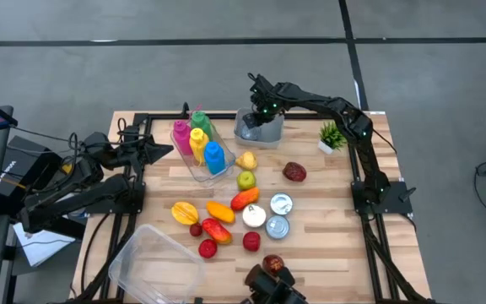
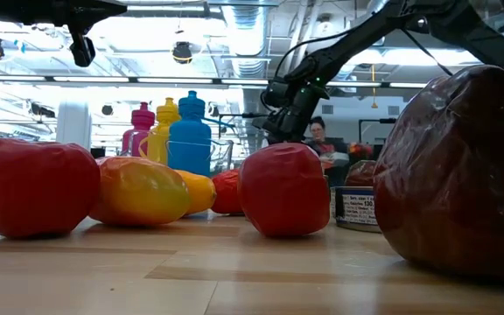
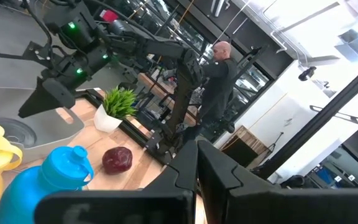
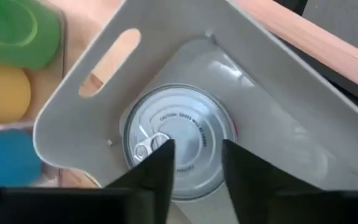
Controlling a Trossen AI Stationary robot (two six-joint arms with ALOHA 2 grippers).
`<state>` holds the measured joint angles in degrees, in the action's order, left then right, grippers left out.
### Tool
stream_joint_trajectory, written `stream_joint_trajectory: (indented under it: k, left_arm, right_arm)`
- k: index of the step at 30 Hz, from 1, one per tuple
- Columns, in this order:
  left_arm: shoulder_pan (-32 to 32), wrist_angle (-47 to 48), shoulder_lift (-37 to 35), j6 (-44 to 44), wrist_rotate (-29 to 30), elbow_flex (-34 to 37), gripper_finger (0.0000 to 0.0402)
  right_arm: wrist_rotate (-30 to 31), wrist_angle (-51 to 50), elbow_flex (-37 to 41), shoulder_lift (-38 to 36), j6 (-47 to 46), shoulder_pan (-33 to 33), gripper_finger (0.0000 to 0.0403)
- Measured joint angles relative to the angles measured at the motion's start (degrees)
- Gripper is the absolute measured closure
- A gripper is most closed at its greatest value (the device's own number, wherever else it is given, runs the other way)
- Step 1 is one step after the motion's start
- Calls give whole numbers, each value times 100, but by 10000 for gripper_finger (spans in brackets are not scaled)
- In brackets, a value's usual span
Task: Pick & Place Food Item
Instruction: Put the green tuna can into the gray bin
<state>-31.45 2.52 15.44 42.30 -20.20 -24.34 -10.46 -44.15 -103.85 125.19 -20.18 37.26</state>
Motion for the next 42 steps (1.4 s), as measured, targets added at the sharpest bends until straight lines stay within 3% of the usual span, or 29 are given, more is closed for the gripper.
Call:
stream_joint_trajectory:
  k: [8, 11, 15, 19, 24, 30, 34, 42]
  left_arm:
    - [-1, 0, 0, 0, 0, 0, 402]
    - [-1, 1, 0, 5, -2, 0, 402]
    - [-2, 1, 0, 4, -8, 0, 402]
    - [-2, 2, 0, 3, -8, 0, 402]
    - [-1, 2, 0, 2, -9, 0, 402]
    - [1, 0, 14, 0, -3, 0, 402]
    - [-1, 0, 85, 0, 6, 0, 402]
    - [1, 1, 359, 2, 4, 0, 402]
  right_arm:
    - [-102, -1646, -825, -695, 932, -56, 172]
    - [16, -2538, -826, -1173, 1011, -343, 156]
    - [738, -3554, -740, -1791, 822, -1033, 153]
    - [971, -3190, 238, -2596, -72, -1852, 153]
    - [1202, -2231, 2191, -3523, -1816, -2848, 153]
    - [1239, -605, 3980, -3717, -3217, -3514, 153]
    - [1255, -526, 4378, -3383, -3478, -3539, 153]
    - [1184, -144, 4371, -2813, -3336, -3697, 153]
